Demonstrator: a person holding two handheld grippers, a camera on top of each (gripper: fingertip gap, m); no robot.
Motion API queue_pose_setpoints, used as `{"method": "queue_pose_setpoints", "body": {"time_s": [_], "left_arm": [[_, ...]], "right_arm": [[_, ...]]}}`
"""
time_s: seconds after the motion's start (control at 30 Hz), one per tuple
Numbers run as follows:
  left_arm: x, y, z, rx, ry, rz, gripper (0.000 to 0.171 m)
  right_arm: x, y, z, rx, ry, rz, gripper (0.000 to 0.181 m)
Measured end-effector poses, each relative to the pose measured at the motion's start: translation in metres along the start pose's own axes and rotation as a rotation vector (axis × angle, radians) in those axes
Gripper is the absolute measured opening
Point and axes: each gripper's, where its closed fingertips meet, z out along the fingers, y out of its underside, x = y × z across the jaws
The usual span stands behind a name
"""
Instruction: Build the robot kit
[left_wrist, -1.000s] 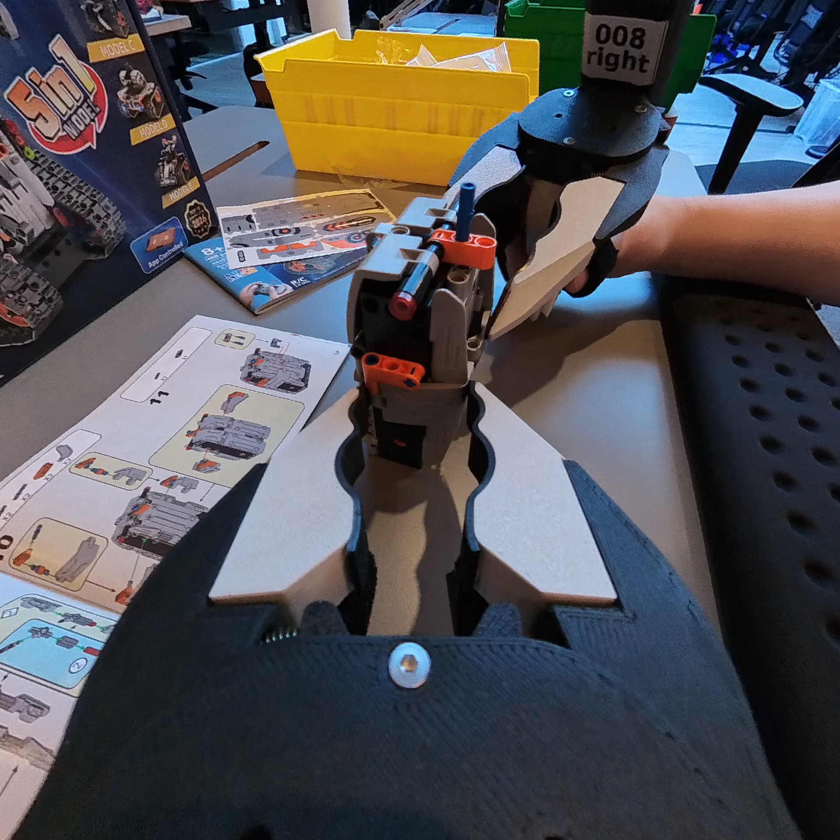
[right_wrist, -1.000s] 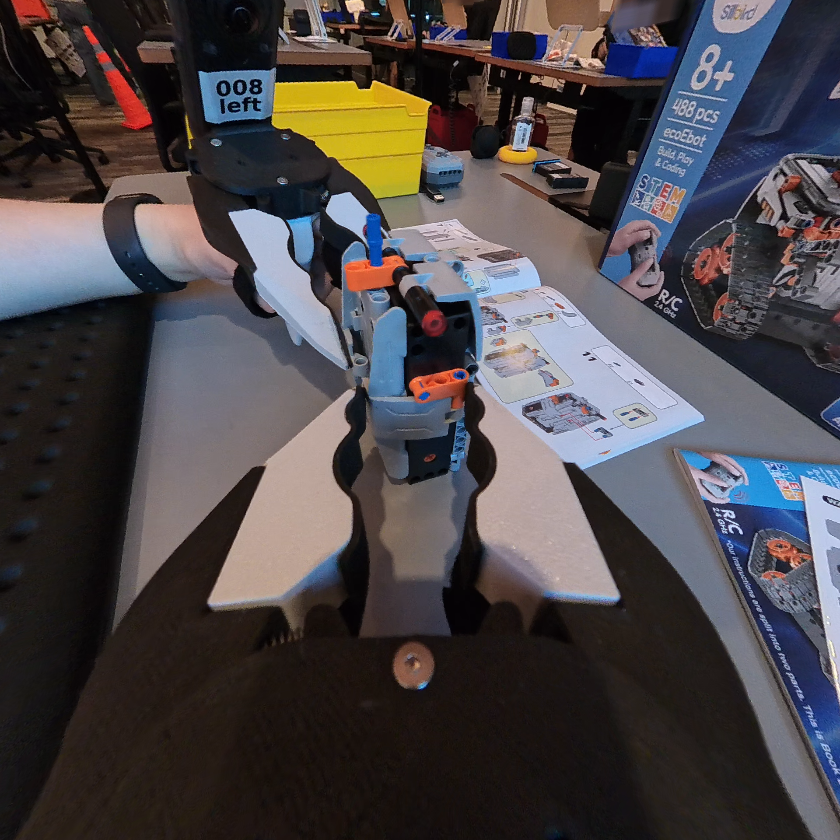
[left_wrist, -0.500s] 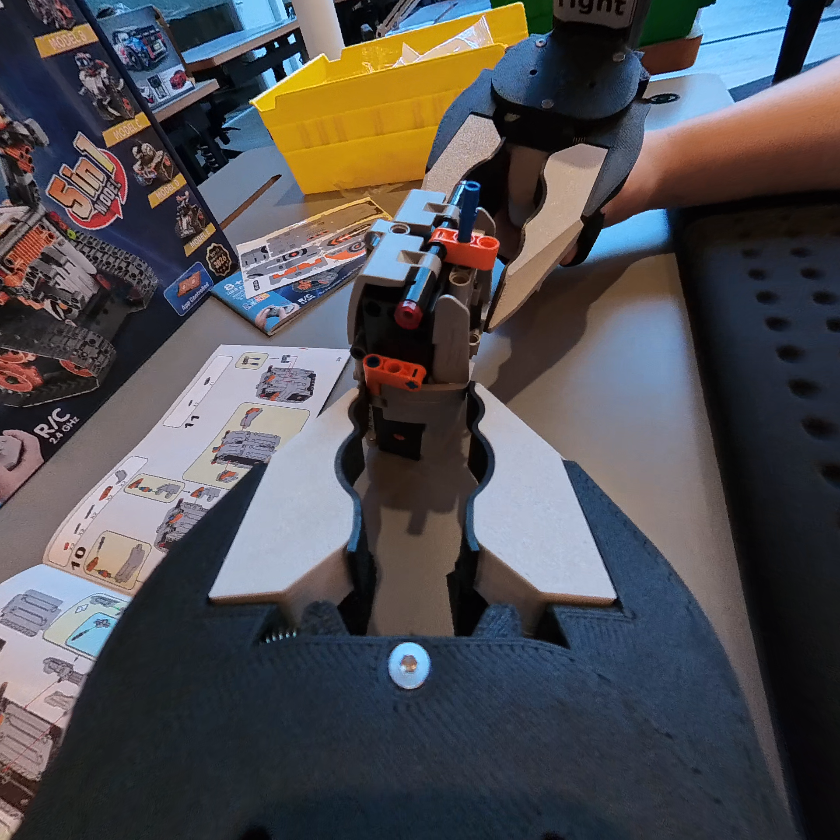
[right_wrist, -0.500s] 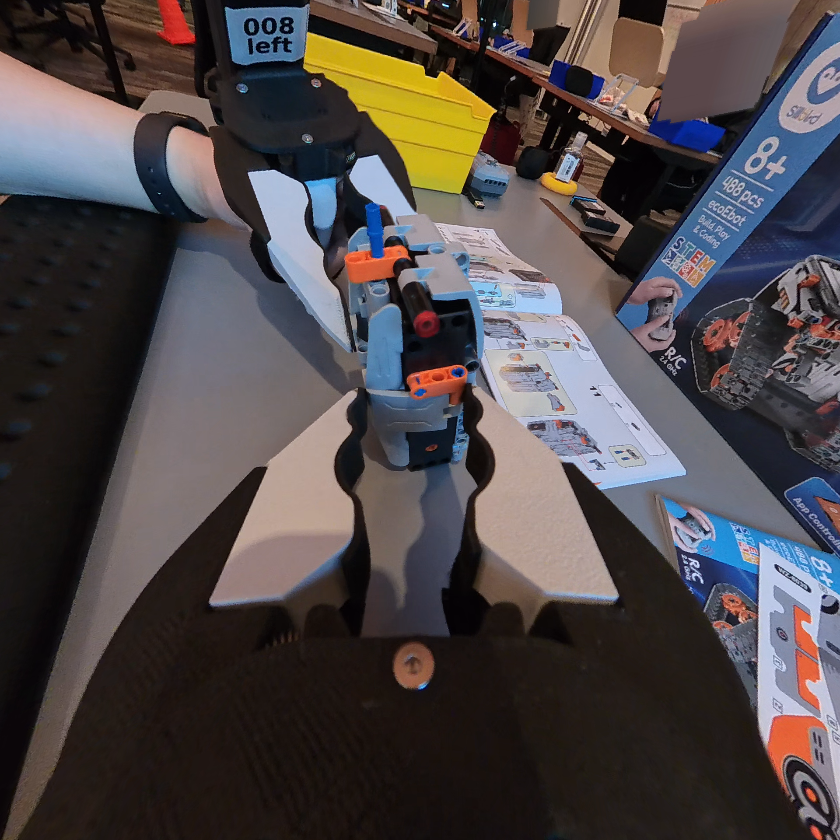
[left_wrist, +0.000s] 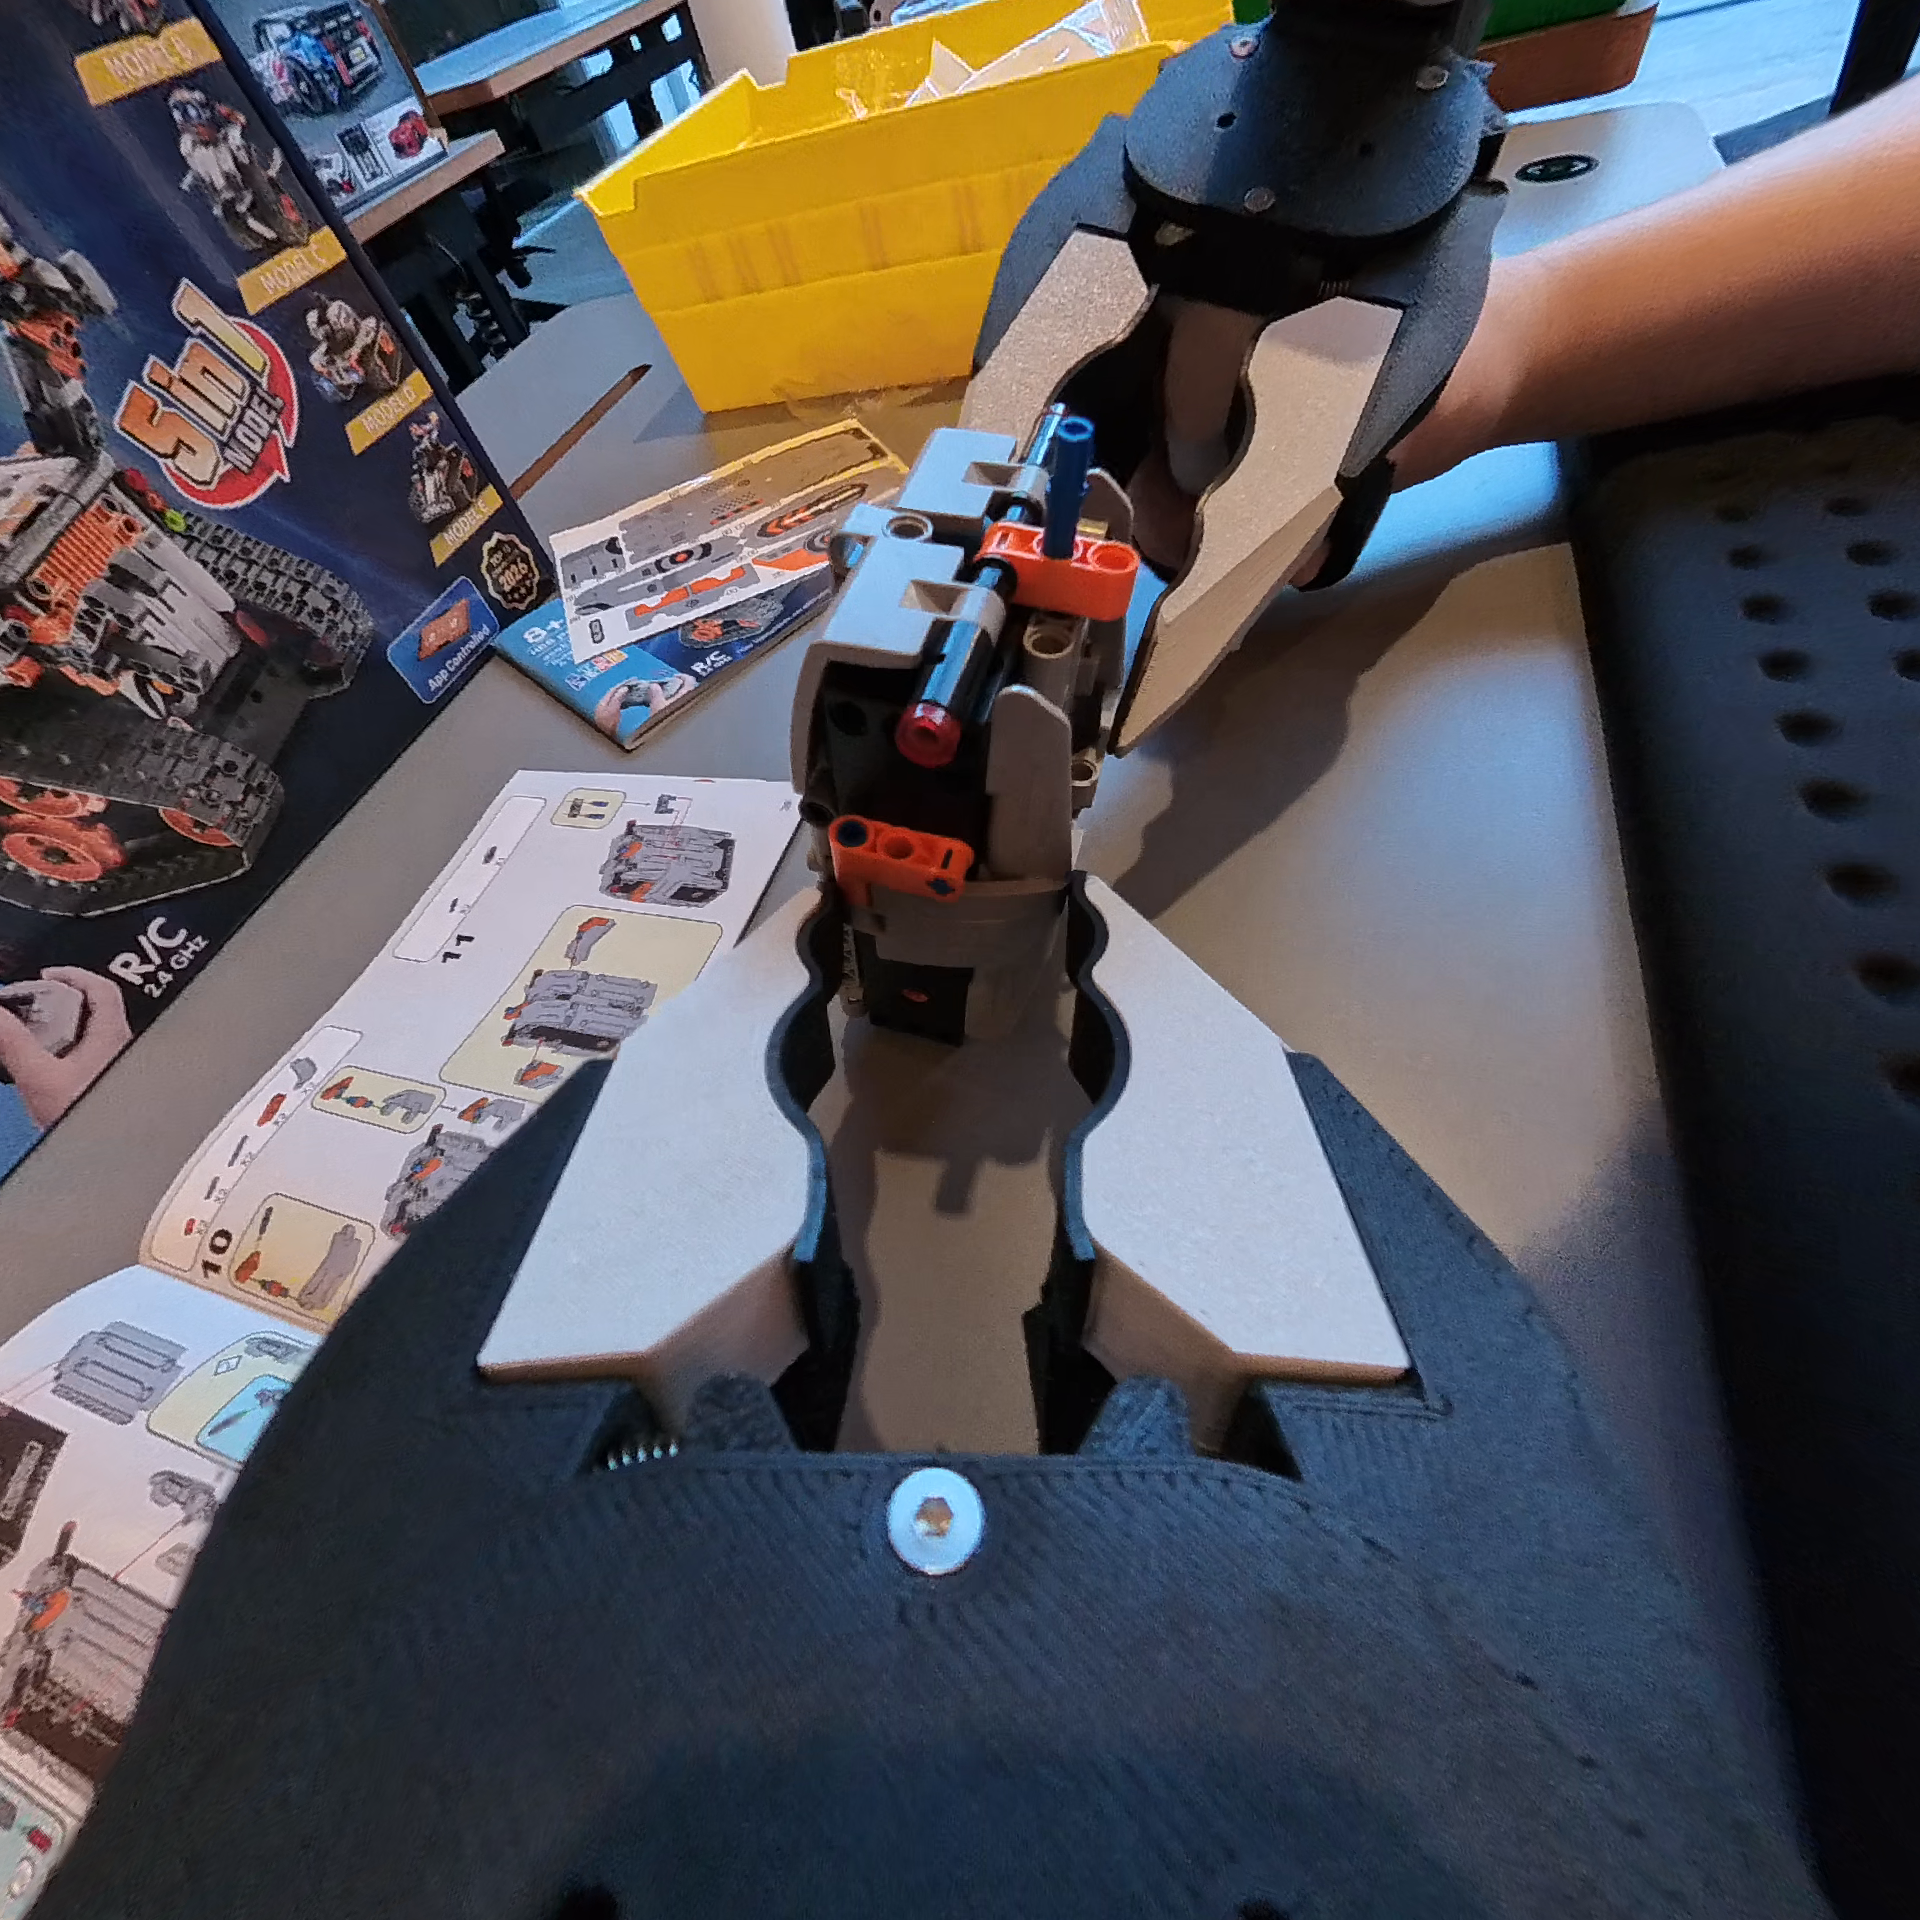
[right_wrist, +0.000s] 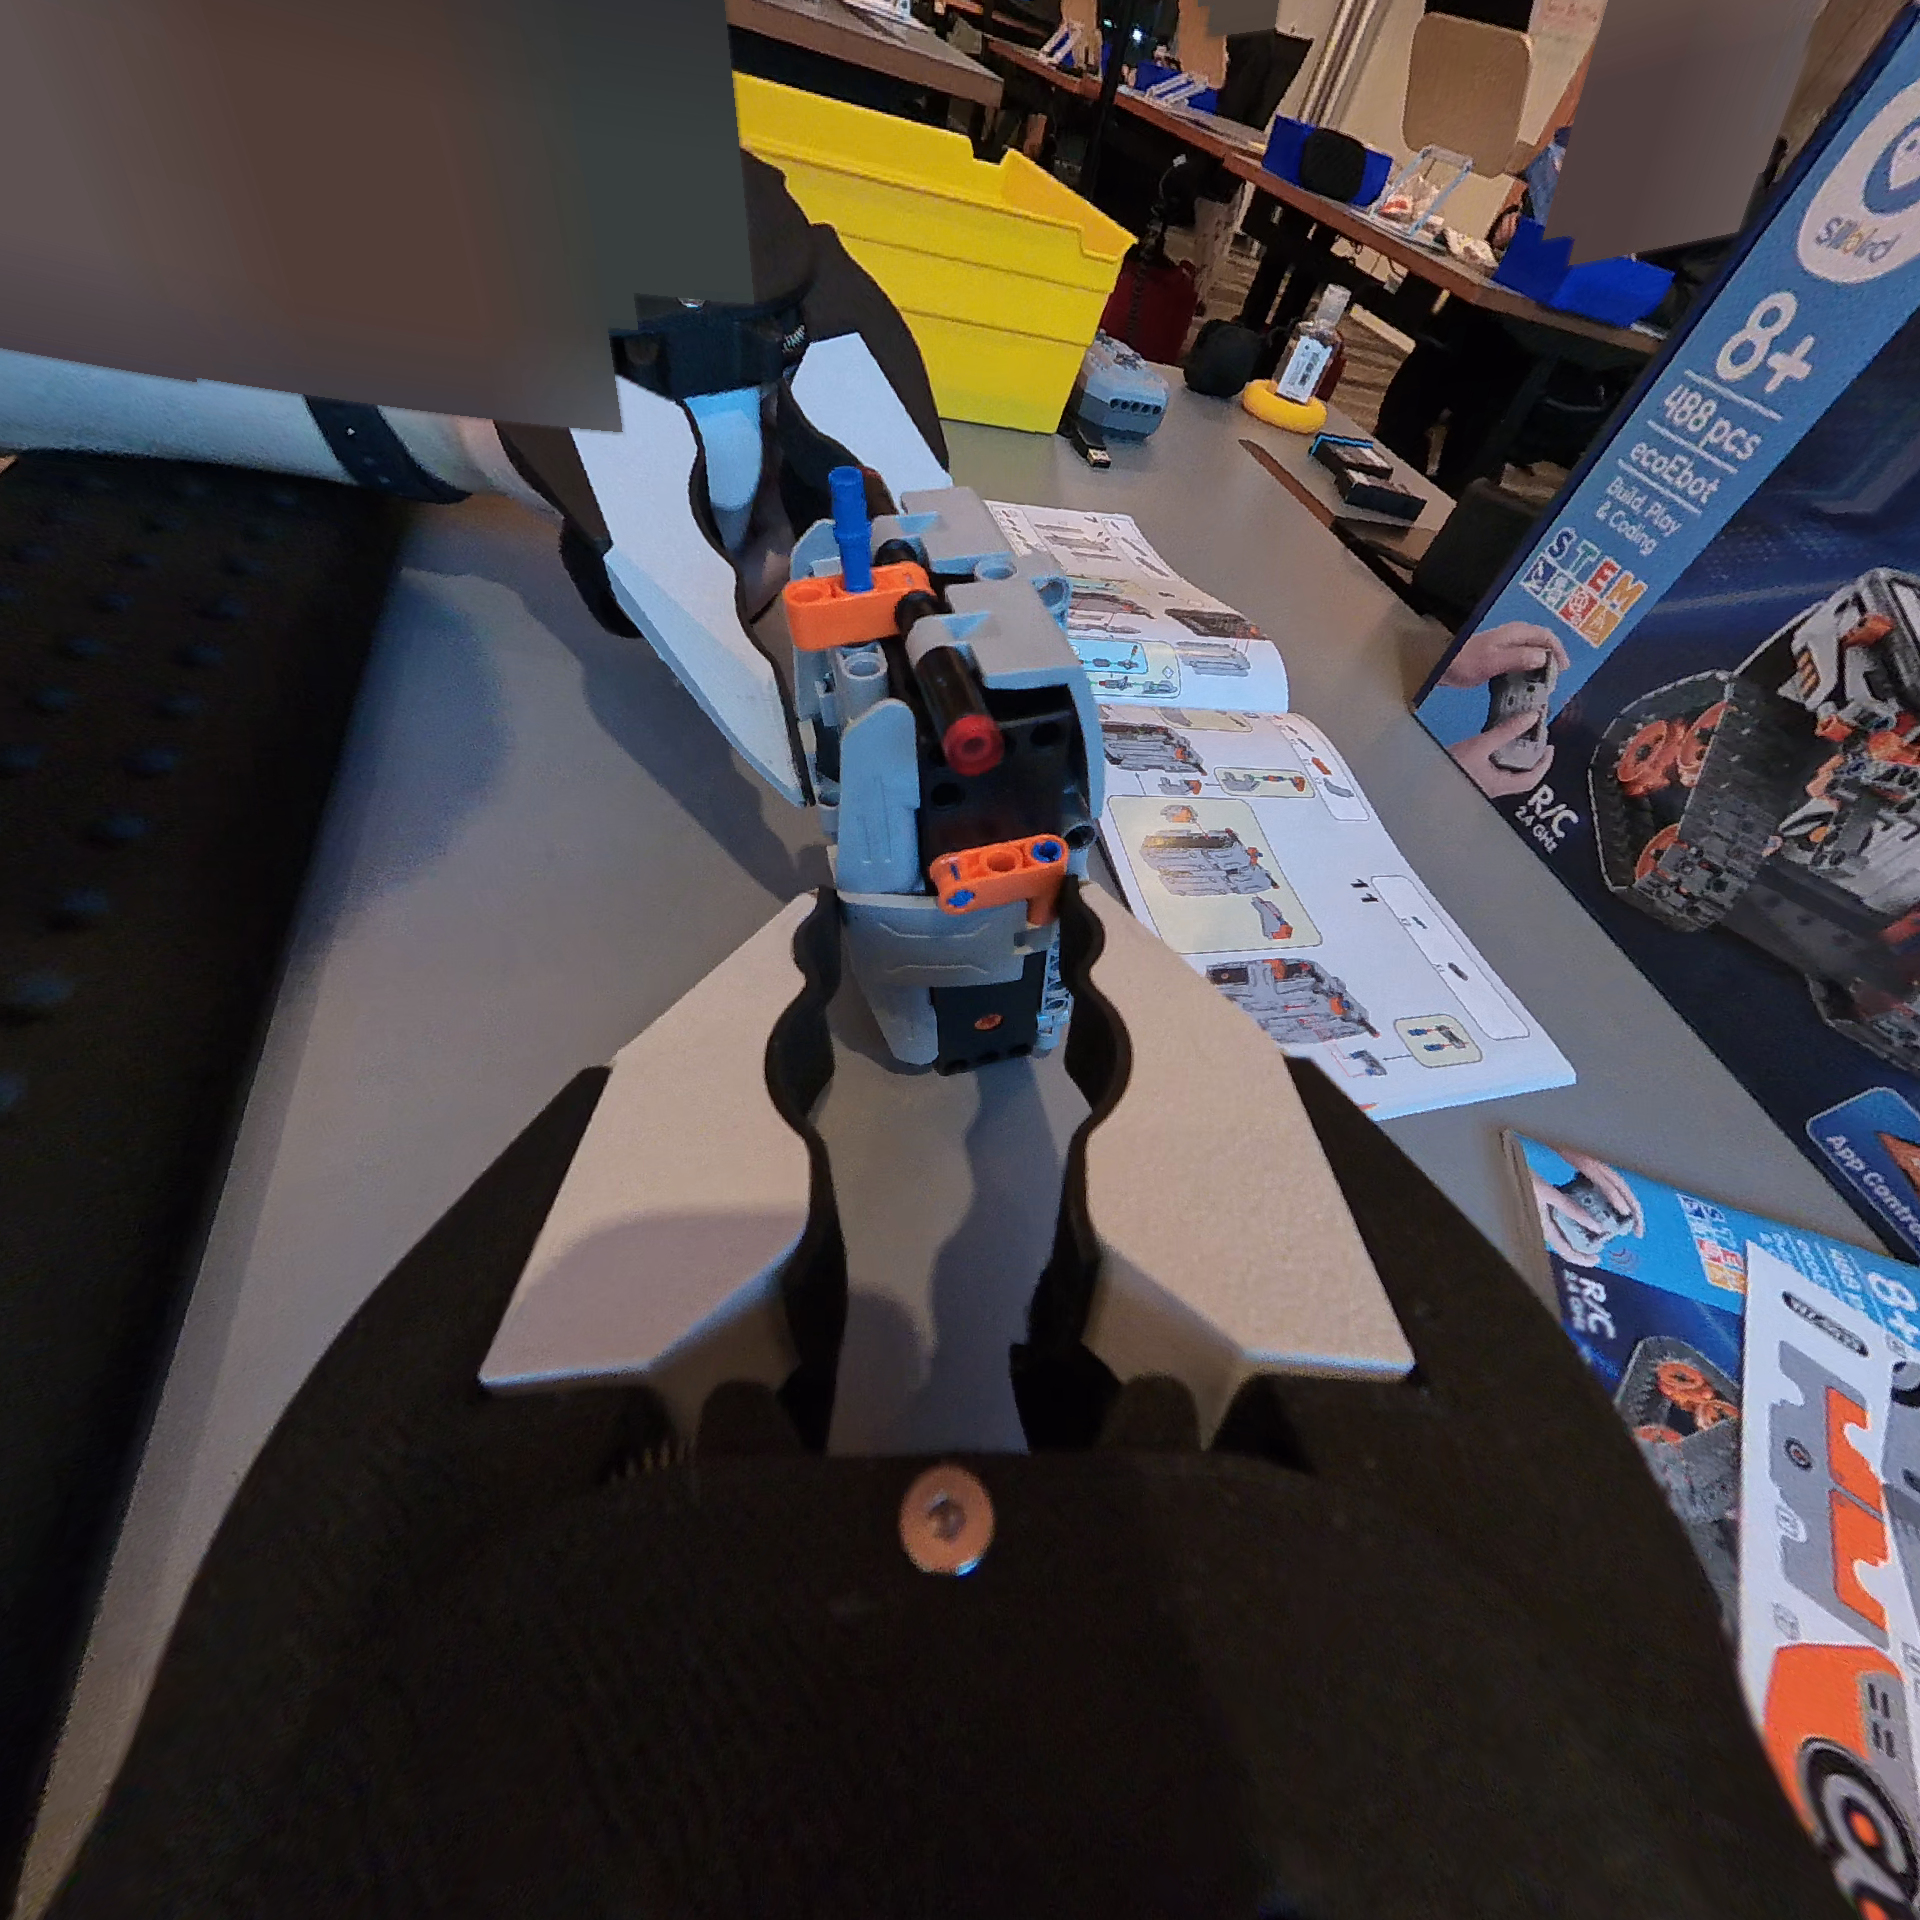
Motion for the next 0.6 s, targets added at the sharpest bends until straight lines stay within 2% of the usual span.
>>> {"method": "queue_pose_setpoints", "body": {"time_s": [0.13, 0.3, 0.6], "left_arm": [[-0.007, 0.0, 0.003, -0.013, 0.01, -0.113, 0.042], [-0.01, -0.001, 0.004, -0.014, 0.021, -0.183, 0.042], [-0.017, -0.003, 0.003, -0.09, 0.155, -0.462, 0.042]], "right_arm": [[0.008, 0.001, 0.003, -0.012, 0.002, 0.148, 0.042], [0.011, 0.001, 0.004, 0.001, -0.011, 0.245, 0.043], [0.02, -0.003, 0.008, -0.007, -0.078, 0.526, 0.043]]}}
